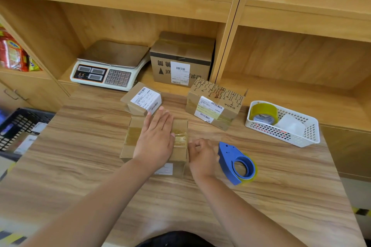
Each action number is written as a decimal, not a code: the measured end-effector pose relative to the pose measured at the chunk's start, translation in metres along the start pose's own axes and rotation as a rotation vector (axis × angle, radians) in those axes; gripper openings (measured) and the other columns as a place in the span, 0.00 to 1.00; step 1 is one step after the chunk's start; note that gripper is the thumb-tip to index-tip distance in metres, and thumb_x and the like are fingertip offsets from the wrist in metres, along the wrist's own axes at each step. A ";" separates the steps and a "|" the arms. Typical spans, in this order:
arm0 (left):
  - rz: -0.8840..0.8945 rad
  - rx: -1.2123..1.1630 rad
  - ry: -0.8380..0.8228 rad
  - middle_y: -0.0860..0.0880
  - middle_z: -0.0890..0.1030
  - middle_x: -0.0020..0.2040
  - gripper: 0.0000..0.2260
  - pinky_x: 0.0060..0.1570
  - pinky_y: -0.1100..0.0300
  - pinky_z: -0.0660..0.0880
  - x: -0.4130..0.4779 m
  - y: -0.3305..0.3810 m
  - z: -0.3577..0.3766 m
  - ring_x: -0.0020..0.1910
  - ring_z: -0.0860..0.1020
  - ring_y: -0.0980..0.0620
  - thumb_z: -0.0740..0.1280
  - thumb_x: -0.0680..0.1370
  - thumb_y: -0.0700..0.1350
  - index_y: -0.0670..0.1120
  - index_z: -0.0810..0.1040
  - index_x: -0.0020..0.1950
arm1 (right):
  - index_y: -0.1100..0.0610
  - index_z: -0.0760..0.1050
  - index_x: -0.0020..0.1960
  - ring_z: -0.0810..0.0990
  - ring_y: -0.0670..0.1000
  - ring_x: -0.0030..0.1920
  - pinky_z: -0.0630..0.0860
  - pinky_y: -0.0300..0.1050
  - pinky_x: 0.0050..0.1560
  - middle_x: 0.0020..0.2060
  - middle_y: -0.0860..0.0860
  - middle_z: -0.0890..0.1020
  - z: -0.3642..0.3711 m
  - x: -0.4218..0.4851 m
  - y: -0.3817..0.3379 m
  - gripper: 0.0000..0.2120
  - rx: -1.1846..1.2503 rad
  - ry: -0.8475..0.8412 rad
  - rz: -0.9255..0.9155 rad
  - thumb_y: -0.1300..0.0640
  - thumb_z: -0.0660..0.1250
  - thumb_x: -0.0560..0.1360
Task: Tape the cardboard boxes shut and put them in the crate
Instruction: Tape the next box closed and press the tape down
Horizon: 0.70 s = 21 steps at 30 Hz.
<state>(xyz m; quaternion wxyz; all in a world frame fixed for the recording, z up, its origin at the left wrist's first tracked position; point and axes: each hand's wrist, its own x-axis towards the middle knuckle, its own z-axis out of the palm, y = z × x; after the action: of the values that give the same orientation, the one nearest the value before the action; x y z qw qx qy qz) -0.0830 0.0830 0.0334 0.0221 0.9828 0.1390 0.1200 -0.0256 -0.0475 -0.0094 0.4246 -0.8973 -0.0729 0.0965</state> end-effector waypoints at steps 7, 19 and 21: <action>0.003 -0.012 -0.017 0.43 0.70 0.70 0.25 0.73 0.51 0.45 0.002 0.000 -0.001 0.75 0.58 0.46 0.48 0.79 0.49 0.38 0.67 0.71 | 0.54 0.73 0.46 0.71 0.50 0.52 0.69 0.47 0.54 0.46 0.49 0.77 0.001 -0.002 0.002 0.06 0.058 -0.005 0.101 0.51 0.66 0.76; 0.024 -0.050 -0.005 0.43 0.73 0.68 0.24 0.73 0.54 0.45 0.000 -0.002 -0.001 0.74 0.60 0.46 0.49 0.78 0.47 0.38 0.69 0.69 | 0.52 0.49 0.77 0.53 0.27 0.69 0.51 0.23 0.67 0.73 0.38 0.55 -0.003 -0.051 -0.022 0.22 0.593 -0.334 -0.018 0.54 0.46 0.84; 0.021 -0.068 0.008 0.44 0.73 0.68 0.24 0.73 0.55 0.44 0.001 -0.002 0.000 0.74 0.60 0.46 0.49 0.78 0.47 0.38 0.69 0.70 | 0.52 0.48 0.77 0.52 0.32 0.72 0.49 0.28 0.70 0.74 0.39 0.53 -0.001 -0.048 -0.022 0.24 0.614 -0.346 0.015 0.48 0.46 0.83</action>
<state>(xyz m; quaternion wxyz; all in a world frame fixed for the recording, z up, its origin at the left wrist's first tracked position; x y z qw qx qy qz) -0.0832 0.0851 0.0337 0.0538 0.9823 0.1248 0.1290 -0.0734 -0.0450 0.0135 0.6552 -0.6987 -0.1046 0.2674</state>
